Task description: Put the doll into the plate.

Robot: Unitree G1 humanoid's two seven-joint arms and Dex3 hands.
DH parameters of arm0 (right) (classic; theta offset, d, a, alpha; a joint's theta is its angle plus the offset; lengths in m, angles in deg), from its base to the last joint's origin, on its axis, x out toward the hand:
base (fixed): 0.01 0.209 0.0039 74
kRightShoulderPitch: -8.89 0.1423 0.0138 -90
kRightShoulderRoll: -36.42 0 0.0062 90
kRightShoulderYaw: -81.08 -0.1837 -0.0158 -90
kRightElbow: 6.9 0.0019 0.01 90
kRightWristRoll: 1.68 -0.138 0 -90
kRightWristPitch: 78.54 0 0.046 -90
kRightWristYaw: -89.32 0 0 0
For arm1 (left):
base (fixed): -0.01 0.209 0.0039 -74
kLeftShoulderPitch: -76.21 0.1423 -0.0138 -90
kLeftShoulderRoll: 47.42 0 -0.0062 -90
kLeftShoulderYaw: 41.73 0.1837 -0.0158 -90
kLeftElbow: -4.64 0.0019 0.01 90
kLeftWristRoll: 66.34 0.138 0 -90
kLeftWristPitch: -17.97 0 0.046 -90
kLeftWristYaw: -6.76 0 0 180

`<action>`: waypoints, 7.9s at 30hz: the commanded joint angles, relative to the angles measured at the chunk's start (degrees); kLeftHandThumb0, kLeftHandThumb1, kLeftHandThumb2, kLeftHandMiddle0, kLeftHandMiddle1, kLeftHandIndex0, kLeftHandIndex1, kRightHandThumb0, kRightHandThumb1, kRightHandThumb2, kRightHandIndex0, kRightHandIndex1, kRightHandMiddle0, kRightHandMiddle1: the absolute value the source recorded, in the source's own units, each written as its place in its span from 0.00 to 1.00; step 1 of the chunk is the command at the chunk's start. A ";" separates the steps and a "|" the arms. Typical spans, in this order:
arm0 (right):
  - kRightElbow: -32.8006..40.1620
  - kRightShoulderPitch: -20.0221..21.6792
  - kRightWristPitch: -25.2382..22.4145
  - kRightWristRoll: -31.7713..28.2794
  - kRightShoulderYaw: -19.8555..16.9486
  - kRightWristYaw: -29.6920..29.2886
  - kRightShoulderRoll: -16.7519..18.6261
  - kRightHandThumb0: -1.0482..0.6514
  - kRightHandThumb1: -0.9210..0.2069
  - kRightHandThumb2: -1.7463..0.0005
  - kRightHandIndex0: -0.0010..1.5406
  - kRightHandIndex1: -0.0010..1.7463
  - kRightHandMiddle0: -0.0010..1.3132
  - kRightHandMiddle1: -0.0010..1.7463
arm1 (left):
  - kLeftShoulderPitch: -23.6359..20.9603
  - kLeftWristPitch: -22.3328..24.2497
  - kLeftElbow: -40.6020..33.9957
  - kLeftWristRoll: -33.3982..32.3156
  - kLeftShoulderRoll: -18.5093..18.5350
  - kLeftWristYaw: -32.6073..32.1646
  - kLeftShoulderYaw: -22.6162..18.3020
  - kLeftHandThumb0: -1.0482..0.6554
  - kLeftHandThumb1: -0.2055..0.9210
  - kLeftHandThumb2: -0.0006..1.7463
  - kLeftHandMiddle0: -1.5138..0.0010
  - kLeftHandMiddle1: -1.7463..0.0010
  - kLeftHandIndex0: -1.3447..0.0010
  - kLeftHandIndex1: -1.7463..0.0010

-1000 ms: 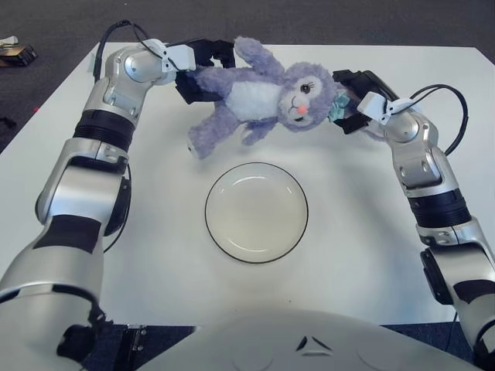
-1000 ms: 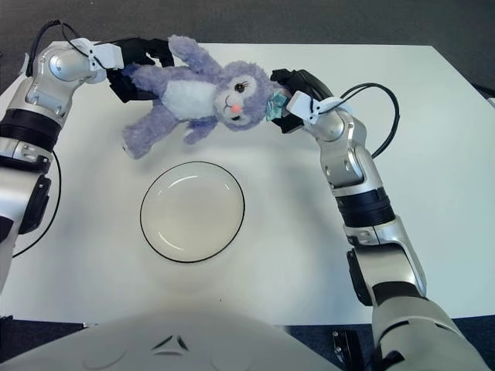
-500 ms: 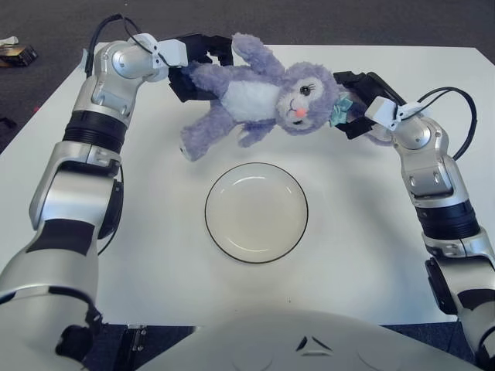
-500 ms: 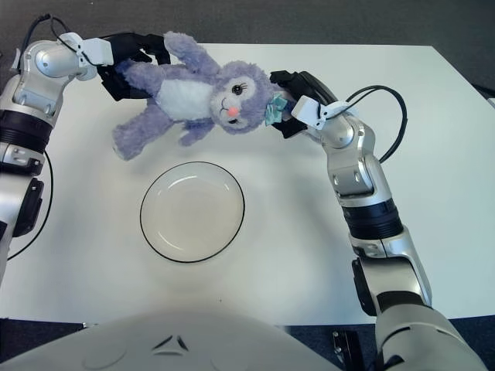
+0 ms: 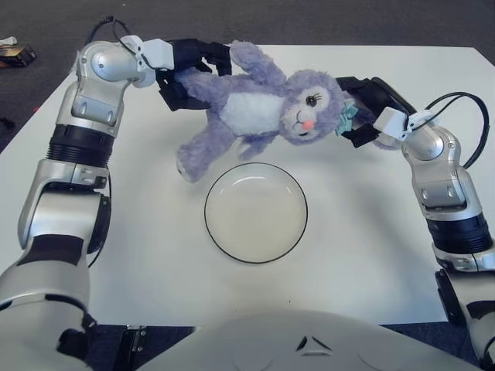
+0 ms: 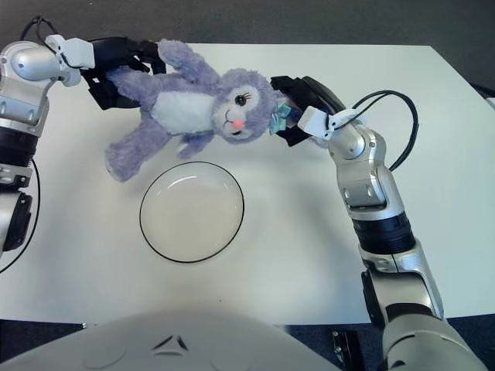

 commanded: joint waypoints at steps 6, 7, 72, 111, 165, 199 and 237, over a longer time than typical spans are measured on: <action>1.61 -2.29 3.04 -0.93 -1.41 1.65 -2.74 0.57 0.19 0.75 0.60 1.00 0.53 1.00 | 2.02 0.69 -3.09 -2.24 1.86 2.39 -1.02 0.67 0.45 0.64 0.41 0.00 0.48 0.00; 1.61 -2.39 3.25 -0.97 -1.45 1.68 -2.84 0.56 0.19 0.76 0.60 1.00 0.53 1.00 | 2.12 0.77 -3.27 -2.31 1.92 2.44 -1.02 0.67 0.45 0.63 0.41 0.00 0.48 0.00; 13.09 -13.08 -4.54 -2.12 -3.53 12.67 -8.27 0.42 0.00 0.86 0.42 1.00 0.35 0.90 | 13.75 -4.18 -10.93 -9.31 1.57 15.67 2.62 0.60 0.65 0.49 0.62 0.06 0.59 0.19; 15.50 -11.05 -15.91 -24.57 -15.98 17.95 -10.78 0.10 0.03 1.00 0.28 0.16 0.19 0.27 | 7.83 -5.13 -7.52 -9.54 6.26 18.83 1.18 0.18 0.91 0.00 0.74 0.98 0.80 0.94; -0.39 -5.41 -20.82 -47.09 -29.04 18.02 -15.85 0.05 0.11 1.00 0.24 0.00 0.31 0.08 | 0.92 9.79 -3.21 -7.53 11.33 10.89 -6.35 0.09 1.00 0.02 0.88 0.99 0.87 0.98; 12.64 -14.46 -20.18 -38.02 -27.53 -12.96 1.12 0.32 0.00 0.91 0.44 0.03 0.47 0.08 | 12.80 6.02 3.03 -15.09 -6.75 -14.06 -16.13 0.36 1.00 0.12 0.43 0.97 0.51 0.84; -6.94 -14.99 4.75 -39.89 -28.12 -19.18 19.37 0.61 0.00 0.92 0.47 0.58 0.34 0.83 | 25.68 0.69 3.54 -20.75 -27.66 -31.80 -21.24 0.61 1.00 0.08 0.56 0.27 0.62 0.31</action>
